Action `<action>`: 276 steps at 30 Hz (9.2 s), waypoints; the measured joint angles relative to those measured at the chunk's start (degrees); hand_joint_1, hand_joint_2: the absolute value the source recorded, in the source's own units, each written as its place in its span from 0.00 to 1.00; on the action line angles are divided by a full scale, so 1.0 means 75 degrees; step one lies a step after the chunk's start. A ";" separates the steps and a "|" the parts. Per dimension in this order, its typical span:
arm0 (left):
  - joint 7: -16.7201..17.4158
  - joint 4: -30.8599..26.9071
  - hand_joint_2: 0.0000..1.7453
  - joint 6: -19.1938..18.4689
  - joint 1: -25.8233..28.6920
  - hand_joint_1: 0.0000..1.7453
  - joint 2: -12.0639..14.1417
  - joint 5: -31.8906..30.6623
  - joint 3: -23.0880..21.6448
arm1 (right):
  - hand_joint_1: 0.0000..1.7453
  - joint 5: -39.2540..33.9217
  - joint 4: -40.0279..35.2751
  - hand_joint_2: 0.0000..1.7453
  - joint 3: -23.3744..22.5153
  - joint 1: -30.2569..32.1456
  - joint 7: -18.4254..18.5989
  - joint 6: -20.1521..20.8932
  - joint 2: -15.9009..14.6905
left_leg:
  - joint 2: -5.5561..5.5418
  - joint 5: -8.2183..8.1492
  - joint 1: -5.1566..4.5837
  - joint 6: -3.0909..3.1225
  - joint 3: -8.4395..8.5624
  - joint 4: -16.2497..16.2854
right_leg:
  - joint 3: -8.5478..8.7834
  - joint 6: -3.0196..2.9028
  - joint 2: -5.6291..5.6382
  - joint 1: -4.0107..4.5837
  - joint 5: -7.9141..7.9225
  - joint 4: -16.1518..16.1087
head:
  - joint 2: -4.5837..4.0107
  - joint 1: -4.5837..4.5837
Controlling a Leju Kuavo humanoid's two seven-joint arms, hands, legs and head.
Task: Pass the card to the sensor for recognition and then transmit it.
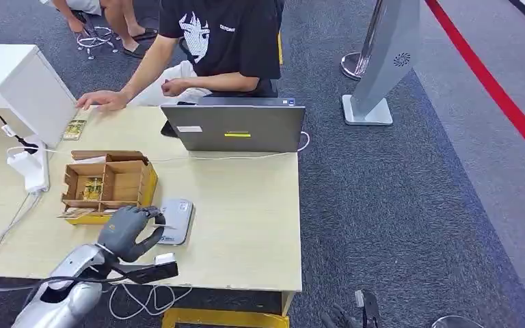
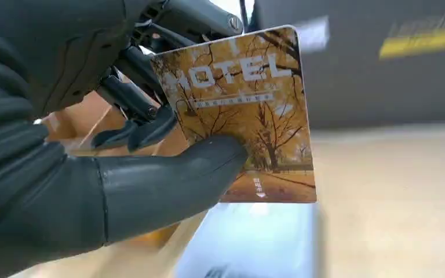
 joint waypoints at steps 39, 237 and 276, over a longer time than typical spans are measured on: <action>-0.0767 -0.1693 1.00 0.0993 -0.1223 1.00 -0.2470 -0.0955 0.3902 | 0.00 0.0160 0.0000 1.00 -0.0009 0.0013 0.0105 0.0137 0.0029 | 0.0018 0.0003 0.0001 -0.0005 -0.0006 -0.0005 | -0.0023 -0.0001 0.0028 0.0002 0.0006 0.0006 | -0.0003 -0.0012; -0.0321 0.2023 1.00 0.1911 0.0020 0.00 0.0021 -0.2578 0.2996 | 0.00 -0.0248 0.0041 1.00 -0.0519 0.0220 -0.0236 0.0557 0.0017 | 0.0045 -0.0001 0.0003 -0.0010 -0.0016 -0.0013 | -0.0049 -0.0008 0.0055 0.0003 0.0003 0.0008 | -0.0003 -0.0012; -0.0032 0.1860 1.00 0.1786 0.0107 0.00 0.0153 -0.2968 0.3404 | 0.00 -0.0265 0.0041 1.00 -0.0574 0.0252 -0.0291 0.0554 0.0014 | 0.0044 -0.0001 0.0004 -0.0010 -0.0017 -0.0014 | -0.0048 -0.0009 0.0054 0.0004 0.0003 0.0008 | 0.0000 -0.0012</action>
